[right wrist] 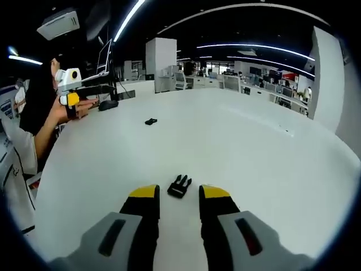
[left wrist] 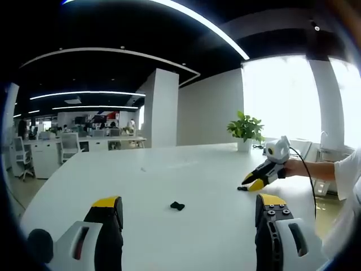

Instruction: Snap the two parts of the plastic buckle together until the buckle closes and remains connected.

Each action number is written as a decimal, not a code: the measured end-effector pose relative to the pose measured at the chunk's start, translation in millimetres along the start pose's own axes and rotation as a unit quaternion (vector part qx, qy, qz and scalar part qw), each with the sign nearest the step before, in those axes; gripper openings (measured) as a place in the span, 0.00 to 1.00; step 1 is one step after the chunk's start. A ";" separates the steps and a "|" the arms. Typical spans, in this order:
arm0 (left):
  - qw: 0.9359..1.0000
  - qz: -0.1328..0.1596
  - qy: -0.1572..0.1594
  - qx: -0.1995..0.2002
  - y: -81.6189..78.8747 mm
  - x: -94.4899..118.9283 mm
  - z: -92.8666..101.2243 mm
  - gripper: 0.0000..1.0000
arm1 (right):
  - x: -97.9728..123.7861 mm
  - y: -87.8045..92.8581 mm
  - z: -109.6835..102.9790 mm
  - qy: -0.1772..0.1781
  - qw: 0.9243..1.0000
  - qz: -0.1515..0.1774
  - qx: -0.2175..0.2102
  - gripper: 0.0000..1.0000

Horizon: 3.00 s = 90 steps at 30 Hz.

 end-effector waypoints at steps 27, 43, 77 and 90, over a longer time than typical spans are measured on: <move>0.999 -0.029 0.015 0.000 -0.4 -39.1 -8.7 0.99 | -0.7 -4.4 -22.0 0.107 0.994 -0.012 -0.019 0.36; 0.999 -0.034 0.005 -0.005 2.4 -49.9 -15.5 0.99 | -1.4 -1.1 -21.3 0.125 0.992 -0.017 -0.016 0.26; 0.998 -0.056 0.019 -0.008 11.0 -70.5 -9.3 0.99 | 2.7 2.8 -16.4 0.105 0.994 -0.009 -0.005 0.11; 0.996 -0.089 0.013 -0.016 20.0 -78.1 -13.2 0.99 | 1.7 2.0 -20.8 0.078 0.997 -0.014 -0.003 0.11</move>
Point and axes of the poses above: the point that each gripper's makers call its tool centre point, and the gripper's own axes: x roughly backward along the fingers, z roughly to its right, y roughly out of its underside, the point moved 8 cm from there along x, roughly backward along the fingers, and after that the axes turned 14 degrees about z, right-handed, at the moved point
